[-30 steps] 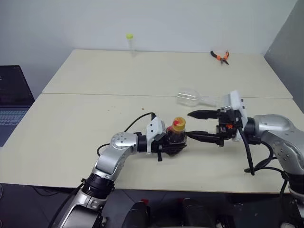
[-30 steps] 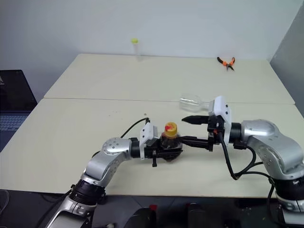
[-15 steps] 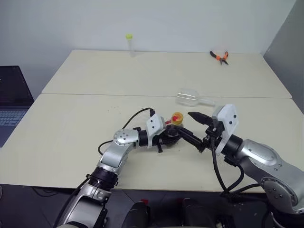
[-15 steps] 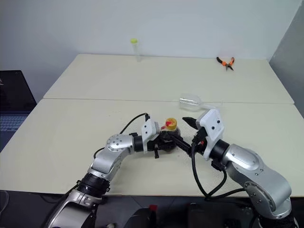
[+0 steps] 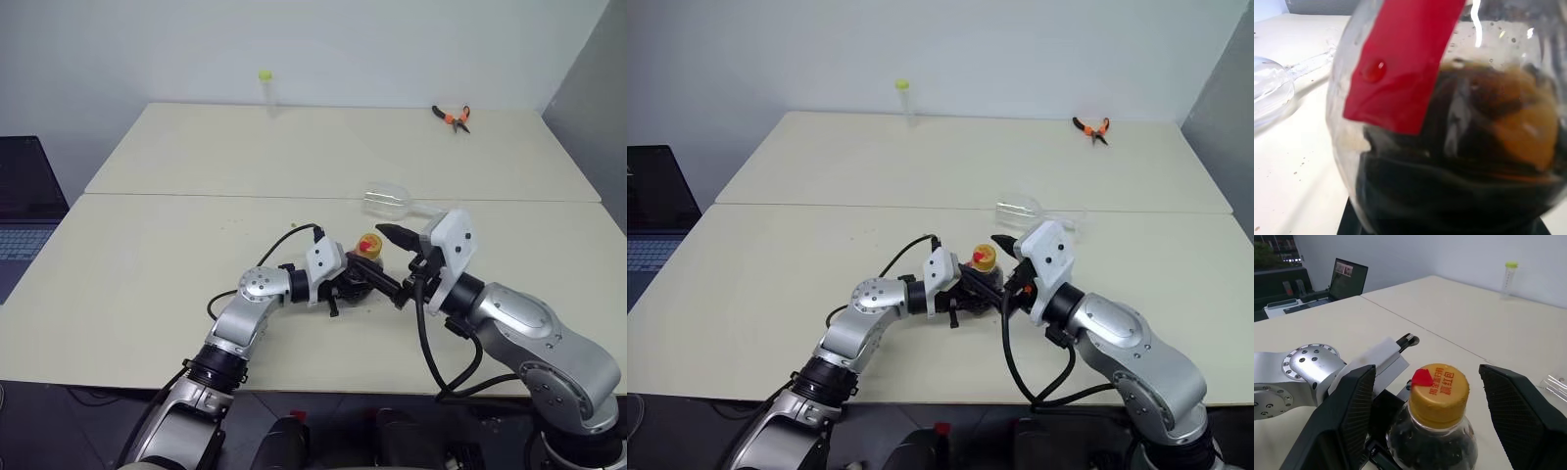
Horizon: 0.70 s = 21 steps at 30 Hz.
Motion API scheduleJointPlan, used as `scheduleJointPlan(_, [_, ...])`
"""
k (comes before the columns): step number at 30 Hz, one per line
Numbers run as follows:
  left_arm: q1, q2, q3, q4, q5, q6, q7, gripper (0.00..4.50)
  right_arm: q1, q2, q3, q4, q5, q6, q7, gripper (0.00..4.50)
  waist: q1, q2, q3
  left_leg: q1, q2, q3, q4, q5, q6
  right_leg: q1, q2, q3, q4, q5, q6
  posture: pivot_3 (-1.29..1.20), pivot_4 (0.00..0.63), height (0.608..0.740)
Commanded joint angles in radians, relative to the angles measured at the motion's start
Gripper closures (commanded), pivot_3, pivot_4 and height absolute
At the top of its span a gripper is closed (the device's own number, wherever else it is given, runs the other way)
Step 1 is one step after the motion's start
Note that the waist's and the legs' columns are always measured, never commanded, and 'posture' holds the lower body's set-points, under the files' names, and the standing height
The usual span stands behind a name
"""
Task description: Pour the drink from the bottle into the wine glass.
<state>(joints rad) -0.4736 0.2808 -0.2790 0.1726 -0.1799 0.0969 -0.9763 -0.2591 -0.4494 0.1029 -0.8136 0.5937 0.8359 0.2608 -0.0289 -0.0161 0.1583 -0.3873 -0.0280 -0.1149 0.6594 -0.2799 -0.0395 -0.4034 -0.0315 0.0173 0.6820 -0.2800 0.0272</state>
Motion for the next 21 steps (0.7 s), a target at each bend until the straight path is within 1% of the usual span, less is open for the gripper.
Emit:
scheduleJointPlan(1, [-0.003,-0.008,0.001,-0.022,-0.004,-0.028,-0.006,3.35,-0.018,0.0,-0.002,-0.011,-0.011,-0.012,0.007,0.9,0.0,0.0,0.0,0.0,0.0,0.0,0.0,0.0,0.0,0.0,0.0,0.0,0.0,0.0,0.0,0.0,0.15,0.74])
scheduleJointPlan(2, [-0.001,-0.009,0.0,-0.023,-0.004,-0.029,-0.006,3.35,-0.019,0.001,-0.004,-0.01,-0.01,-0.012,0.008,1.26,0.0,0.0,0.0,0.0,0.0,0.0,0.0,0.0,0.0,0.0,0.0,0.0,0.0,0.0,0.0,0.0,0.15,0.74])
scheduleJointPlan(3, [0.0,-0.009,-0.001,-0.025,-0.004,-0.028,-0.006,3.35,-0.019,0.003,-0.005,-0.011,-0.009,-0.011,0.008,1.44,0.0,0.0,0.0,0.0,0.0,0.0,0.0,0.0,0.0,0.0,0.0,0.0,0.0,0.0,0.0,0.0,0.15,0.74])
scheduleJointPlan(8, [0.007,-0.008,-0.003,-0.035,-0.002,-0.025,-0.007,3.35,-0.015,0.012,-0.022,-0.01,0.002,-0.013,0.014,3.22,0.0,0.0,0.0,0.0,0.0,0.0,0.0,0.0,0.0,0.0,0.0,0.0,0.0,0.0,0.0,0.0,0.15,0.74])
scheduleJointPlan(9, [0.009,-0.007,-0.003,-0.037,-0.002,-0.024,-0.008,3.35,-0.013,0.01,-0.024,-0.009,0.003,-0.015,0.018,3.3,0.0,0.0,0.0,0.0,0.0,0.0,0.0,0.0,0.0,0.0,0.0,0.0,0.0,0.0,0.0,0.0,0.15,0.74])
scheduleJointPlan(11, [0.011,-0.006,-0.005,-0.04,-0.002,-0.023,-0.008,3.35,-0.011,0.007,-0.033,-0.003,0.006,-0.019,0.03,3.3,0.0,0.0,0.0,0.0,0.0,0.0,0.0,0.0,0.0,0.0,0.0,0.0,0.0,0.0,0.0,0.0,0.15,0.74])
scheduleJointPlan(13, [0.013,-0.005,-0.005,-0.043,-0.003,-0.019,-0.009,3.35,-0.014,-0.022,-0.045,0.023,0.002,-0.035,0.075,3.3,0.0,0.0,0.0,0.0,0.0,0.0,0.0,0.0,0.0,0.0,0.0,0.0,0.0,0.0,0.0,0.0,0.15,0.74])
scheduleJointPlan(14, [0.015,-0.004,-0.005,-0.048,-0.006,-0.015,-0.011,3.36,-0.021,-0.052,-0.056,0.05,0.003,-0.049,0.121,3.3,0.0,0.0,0.0,0.0,0.0,0.0,0.0,0.0,0.0,0.0,0.0,0.0,0.0,0.0,0.0,0.0,0.15,0.74])
scheduleJointPlan(17, [0.027,0.003,-0.005,-0.073,-0.024,0.001,-0.025,3.37,-0.059,-0.163,-0.076,0.174,0.004,-0.113,0.314,3.3,0.0,0.0,0.0,0.0,0.0,0.002,0.0,0.0,0.0,0.0,0.0,0.0,0.0,0.0,0.0,0.0,0.15,0.74])
scheduleJointPlan(19, [0.033,0.009,-0.006,-0.101,-0.045,0.018,-0.046,3.37,-0.112,-0.263,-0.059,0.304,-0.002,-0.165,0.494,3.3,0.0,0.0,0.0,0.001,0.0,0.003,0.0,0.0,0.001,0.002,0.001,-0.001,-0.001,0.0,0.0,0.0,0.15,0.74])
scheduleJointPlan(21, [0.038,0.027,-0.015,-0.131,-0.056,0.033,-0.077,3.37,-0.19,-0.334,-0.031,0.462,-0.012,-0.206,0.66,3.3,-0.003,0.0,0.001,0.002,0.0,0.004,0.0,-0.001,0.001,0.002,0.001,0.0,-0.001,0.0,0.0,0.0,0.15,0.74])
